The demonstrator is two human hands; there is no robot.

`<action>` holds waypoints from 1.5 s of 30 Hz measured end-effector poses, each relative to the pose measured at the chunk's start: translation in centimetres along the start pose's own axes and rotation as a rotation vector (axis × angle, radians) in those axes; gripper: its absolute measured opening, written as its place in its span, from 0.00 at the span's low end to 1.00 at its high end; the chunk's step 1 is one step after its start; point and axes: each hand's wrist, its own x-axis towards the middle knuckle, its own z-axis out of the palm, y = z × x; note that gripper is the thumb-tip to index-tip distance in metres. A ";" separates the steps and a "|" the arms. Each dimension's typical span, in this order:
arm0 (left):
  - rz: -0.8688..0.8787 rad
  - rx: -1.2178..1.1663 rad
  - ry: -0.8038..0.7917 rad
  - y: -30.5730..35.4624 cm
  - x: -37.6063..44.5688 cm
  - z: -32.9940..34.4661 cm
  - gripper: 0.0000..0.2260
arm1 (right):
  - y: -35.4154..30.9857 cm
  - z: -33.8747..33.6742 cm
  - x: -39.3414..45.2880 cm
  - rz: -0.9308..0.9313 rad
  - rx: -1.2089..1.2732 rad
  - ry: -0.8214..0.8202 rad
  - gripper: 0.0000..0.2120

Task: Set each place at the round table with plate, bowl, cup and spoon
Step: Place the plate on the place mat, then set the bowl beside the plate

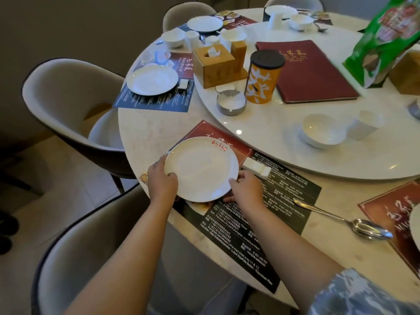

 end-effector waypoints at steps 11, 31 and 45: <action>0.300 -0.181 -0.230 8.2 -4.3 5.1 0.14 | -0.7 -5.4 -0.3 -0.105 0.130 0.267 0.10; 0.046 -0.407 -0.741 20.5 -3.3 22.6 0.24 | -1.1 -18.3 12.1 0.053 0.350 0.610 0.16; 0.156 -0.333 -0.537 13.8 -6.9 13.0 0.15 | 1.9 -13.8 1.5 0.050 0.447 0.411 0.21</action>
